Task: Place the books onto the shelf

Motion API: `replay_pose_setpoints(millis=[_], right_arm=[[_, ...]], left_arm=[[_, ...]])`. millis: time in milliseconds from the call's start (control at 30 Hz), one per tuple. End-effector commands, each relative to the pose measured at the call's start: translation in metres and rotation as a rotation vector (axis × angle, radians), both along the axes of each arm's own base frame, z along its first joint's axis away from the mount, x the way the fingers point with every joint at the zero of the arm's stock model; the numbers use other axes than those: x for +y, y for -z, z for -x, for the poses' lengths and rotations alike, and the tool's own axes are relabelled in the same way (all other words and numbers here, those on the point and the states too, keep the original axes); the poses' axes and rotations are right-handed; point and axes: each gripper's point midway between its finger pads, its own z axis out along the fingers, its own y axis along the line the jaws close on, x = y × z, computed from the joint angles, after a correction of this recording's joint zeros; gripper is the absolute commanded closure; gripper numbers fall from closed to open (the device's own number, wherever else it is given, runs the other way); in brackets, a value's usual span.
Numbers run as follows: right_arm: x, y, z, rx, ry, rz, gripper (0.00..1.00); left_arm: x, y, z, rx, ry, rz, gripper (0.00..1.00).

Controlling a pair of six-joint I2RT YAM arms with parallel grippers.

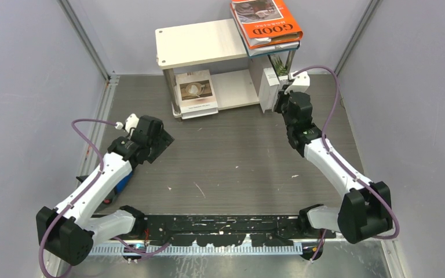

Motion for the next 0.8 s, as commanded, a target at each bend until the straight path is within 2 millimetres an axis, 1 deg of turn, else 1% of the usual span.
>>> replay_pose_setpoints(millis=[0, 233, 367, 767], right_arm=[[0.011, -0.016, -0.015, -0.052, -0.029, -0.043, 0.99], [0.017, -0.015, -0.030, -0.059, -0.034, -0.044, 0.99], [0.019, -0.016, -0.037, -0.066, -0.034, -0.044, 0.99], [0.023, -0.009, -0.055, -0.070, -0.033, -0.033, 0.99]], left_arm=[[-0.001, -0.012, -0.009, -0.060, -0.017, 0.028, 0.29], [0.000, -0.013, -0.012, -0.068, -0.019, 0.018, 0.29], [0.001, -0.010, -0.014, -0.058, -0.022, 0.012, 0.29], [0.003, -0.009, -0.020, -0.051, -0.028, 0.000, 0.29]])
